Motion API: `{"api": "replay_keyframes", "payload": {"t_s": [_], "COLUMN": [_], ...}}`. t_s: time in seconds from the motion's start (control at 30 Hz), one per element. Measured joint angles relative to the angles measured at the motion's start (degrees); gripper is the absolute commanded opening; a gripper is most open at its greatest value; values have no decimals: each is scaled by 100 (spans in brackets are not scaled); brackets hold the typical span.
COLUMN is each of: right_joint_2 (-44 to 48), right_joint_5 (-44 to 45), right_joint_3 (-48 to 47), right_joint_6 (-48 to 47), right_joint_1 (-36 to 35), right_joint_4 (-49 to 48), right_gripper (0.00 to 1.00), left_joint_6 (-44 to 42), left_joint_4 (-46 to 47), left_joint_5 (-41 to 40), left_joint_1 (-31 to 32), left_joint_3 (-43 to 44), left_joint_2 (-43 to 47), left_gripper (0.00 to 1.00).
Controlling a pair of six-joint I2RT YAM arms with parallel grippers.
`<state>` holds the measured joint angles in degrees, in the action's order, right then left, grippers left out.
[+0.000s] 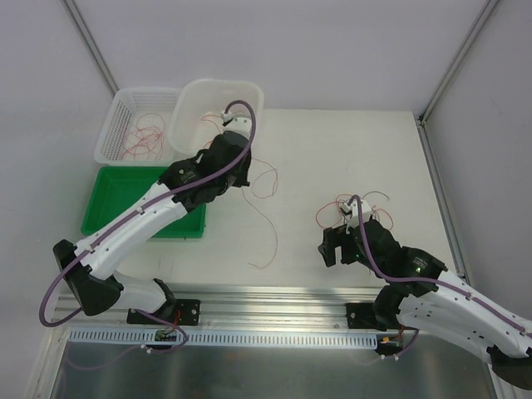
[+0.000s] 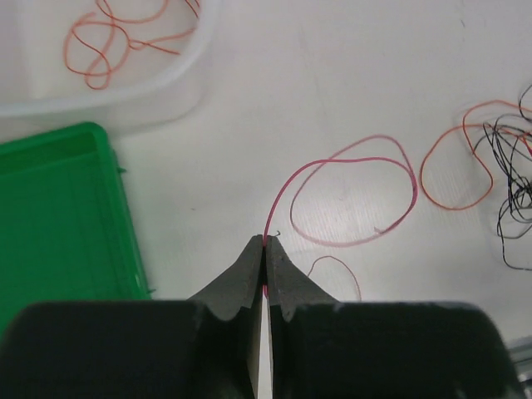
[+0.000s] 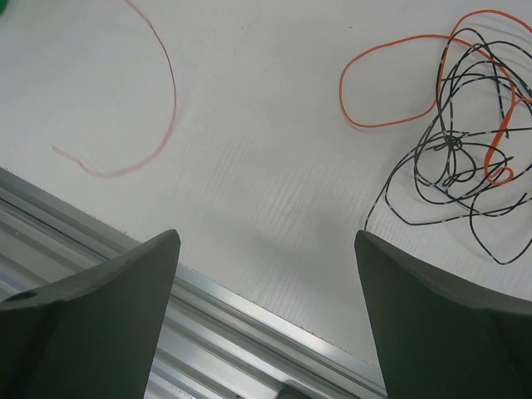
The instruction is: Untangle the cables
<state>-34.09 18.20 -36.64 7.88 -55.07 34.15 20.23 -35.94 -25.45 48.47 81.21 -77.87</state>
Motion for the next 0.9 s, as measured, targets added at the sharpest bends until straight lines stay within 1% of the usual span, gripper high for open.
{"api": "replay_keyframes", "payload": {"t_s": [0.13, 0.23, 0.43, 0.67, 0.8, 0.9], "right_joint_2": [2, 0, -149, -551, -765, -964], "right_joint_5": [9, 28, 42, 42, 37, -11], "right_joint_3": [0, 0, 0, 0, 0, 0], "right_joint_6": [2, 0, -11, -114, -205, -251], "right_joint_1": [0, 0, 0, 0, 0, 2], "right_joint_4": [0, 0, -2, -9, -39, -129], "right_gripper": [91, 91, 91, 91, 94, 94], "left_joint_6": [-487, -876, -1425, -1521, -1460, -1353], "left_joint_4": [-133, -238, -251, -271, -223, -31], "left_joint_5": [-22, 7, 229, 450, 420, 398], "left_joint_1": [-570, -1113, -2282, -3755, -4474, -4920], "left_joint_3": [713, 1379, 2931, 4721, 5486, 5781], "left_joint_2": [114, 116, -107, -1207, -1926, -2380], "left_gripper": [0, 0, 0, 0, 0, 0]}}
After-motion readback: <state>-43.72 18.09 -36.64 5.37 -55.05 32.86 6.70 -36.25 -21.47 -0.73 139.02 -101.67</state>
